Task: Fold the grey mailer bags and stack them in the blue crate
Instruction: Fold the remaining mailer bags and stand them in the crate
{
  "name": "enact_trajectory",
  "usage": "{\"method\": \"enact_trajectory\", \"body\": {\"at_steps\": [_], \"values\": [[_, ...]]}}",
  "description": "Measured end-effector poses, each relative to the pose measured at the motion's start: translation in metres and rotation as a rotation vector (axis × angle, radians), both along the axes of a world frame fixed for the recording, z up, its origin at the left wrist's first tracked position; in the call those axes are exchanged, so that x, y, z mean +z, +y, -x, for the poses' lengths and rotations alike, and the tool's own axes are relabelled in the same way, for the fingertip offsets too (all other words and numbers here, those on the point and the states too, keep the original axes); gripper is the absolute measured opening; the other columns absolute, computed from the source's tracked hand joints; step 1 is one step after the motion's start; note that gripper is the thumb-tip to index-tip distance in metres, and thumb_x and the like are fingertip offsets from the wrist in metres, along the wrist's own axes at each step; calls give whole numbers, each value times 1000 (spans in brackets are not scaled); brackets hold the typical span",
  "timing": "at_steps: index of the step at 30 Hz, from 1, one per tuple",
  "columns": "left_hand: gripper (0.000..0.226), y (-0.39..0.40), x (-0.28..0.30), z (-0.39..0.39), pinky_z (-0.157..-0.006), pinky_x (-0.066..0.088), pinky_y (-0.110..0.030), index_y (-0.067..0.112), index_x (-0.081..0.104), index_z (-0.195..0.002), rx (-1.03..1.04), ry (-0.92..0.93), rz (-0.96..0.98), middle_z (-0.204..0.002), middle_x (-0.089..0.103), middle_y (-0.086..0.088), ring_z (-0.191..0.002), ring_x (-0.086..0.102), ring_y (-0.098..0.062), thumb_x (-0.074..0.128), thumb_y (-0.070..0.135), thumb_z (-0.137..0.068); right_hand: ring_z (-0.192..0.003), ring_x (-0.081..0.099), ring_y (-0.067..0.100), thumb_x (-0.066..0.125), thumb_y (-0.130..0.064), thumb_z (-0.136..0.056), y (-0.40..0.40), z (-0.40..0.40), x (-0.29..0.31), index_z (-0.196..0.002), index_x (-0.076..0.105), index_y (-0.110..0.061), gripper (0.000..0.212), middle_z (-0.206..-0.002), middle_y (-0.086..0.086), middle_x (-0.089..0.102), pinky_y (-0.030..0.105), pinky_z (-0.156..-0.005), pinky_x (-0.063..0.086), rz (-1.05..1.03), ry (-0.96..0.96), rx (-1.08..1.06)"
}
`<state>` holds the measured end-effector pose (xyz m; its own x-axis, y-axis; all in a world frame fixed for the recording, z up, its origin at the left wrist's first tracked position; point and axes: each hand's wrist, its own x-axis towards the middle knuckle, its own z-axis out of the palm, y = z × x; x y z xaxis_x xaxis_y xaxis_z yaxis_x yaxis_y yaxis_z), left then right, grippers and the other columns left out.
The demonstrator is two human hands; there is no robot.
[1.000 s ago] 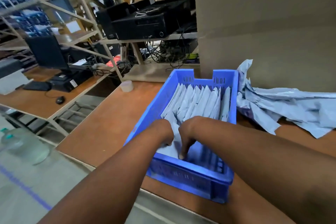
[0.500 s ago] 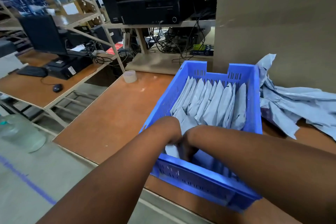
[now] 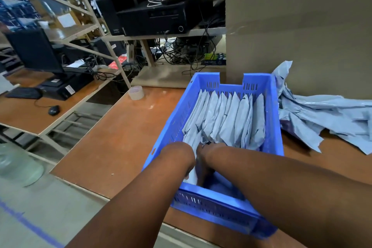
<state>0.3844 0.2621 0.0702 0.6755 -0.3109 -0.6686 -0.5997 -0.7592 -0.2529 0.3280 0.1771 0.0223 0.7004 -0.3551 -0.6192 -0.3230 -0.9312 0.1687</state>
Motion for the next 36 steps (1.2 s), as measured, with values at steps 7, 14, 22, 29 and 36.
{"method": "enact_trajectory", "body": {"at_steps": [7, 14, 22, 29, 36], "values": [[26, 7, 10, 6, -105, 56, -38, 17, 79, -88, 31, 45, -49, -88, 79, 2, -106, 76, -16, 85, 42, -89, -145, 48, 29, 72, -73, -76, -4, 1, 13, -154, 46, -30, 93, -154, -2, 50, 59, -119, 37, -90, 4, -90], [39, -4, 63, 14, -84, 63, -35, 17, 70, -90, -151, -221, 292, -70, 74, 5, -74, 76, -18, 87, 50, -76, -88, 69, 29, 73, -43, -96, -43, 41, 78, -127, 71, -8, 46, -110, 8, 75, 26, -62, 48, -205, -147, -8], [28, -70, 115, 75, -75, 60, -32, 18, 72, -90, -413, -212, 548, -78, 75, 4, -67, 65, -14, 82, 44, -85, -119, 61, 25, 73, -53, -94, -105, 120, 144, -154, 49, -29, 69, -146, -2, 61, 36, -96, 51, -180, -499, -21], [30, -145, 128, 149, -77, 54, -34, 20, 73, -92, -628, -257, 707, -96, 70, 0, -96, 67, -24, 74, 50, -85, -125, 62, 29, 72, -50, -92, -174, 222, 161, -144, 57, -29, 58, -136, 1, 65, 32, -85, 44, -65, -572, -174], [40, -217, 107, 192, -94, 52, -40, 25, 72, -119, -893, -329, 762, -121, 65, -6, -120, 59, -32, 68, 50, -88, -125, 62, 31, 65, -39, -96, -247, 292, 131, -140, 64, -29, 45, -140, 4, 63, 39, -100, 53, 84, -577, -323]]}}
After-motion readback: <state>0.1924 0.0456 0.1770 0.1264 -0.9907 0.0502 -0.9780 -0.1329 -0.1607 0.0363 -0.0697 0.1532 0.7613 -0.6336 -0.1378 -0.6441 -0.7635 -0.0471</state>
